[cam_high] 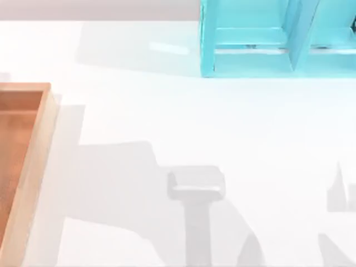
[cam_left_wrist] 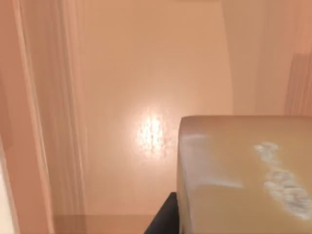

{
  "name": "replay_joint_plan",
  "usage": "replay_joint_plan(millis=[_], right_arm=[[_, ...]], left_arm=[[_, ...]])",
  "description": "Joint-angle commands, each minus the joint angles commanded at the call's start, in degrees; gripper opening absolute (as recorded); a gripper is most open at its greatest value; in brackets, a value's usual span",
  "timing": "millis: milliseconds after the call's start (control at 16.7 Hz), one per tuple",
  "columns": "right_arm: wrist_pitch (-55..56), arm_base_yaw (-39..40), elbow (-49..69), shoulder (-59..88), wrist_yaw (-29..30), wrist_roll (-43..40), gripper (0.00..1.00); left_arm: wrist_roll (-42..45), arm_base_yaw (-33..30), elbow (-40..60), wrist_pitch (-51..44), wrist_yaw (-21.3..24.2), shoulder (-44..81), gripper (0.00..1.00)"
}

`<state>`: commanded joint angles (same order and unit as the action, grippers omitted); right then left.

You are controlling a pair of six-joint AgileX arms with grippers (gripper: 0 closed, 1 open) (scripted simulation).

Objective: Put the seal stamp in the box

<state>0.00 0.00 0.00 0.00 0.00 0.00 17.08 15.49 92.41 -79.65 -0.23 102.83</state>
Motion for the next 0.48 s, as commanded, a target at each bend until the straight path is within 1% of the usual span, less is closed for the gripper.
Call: replay_joint_plan(millis=[180,480], right_arm=[[0.00,0.00,0.00,0.00,0.00,0.00,1.00],[0.00,0.00,0.00,0.00,0.00,0.00,1.00]], left_arm=[[0.28,-0.15,-2.29,2.31,0.02,0.15,0.00],[0.23,0.32,-11.66,12.50,0.06,0.63,0.00]])
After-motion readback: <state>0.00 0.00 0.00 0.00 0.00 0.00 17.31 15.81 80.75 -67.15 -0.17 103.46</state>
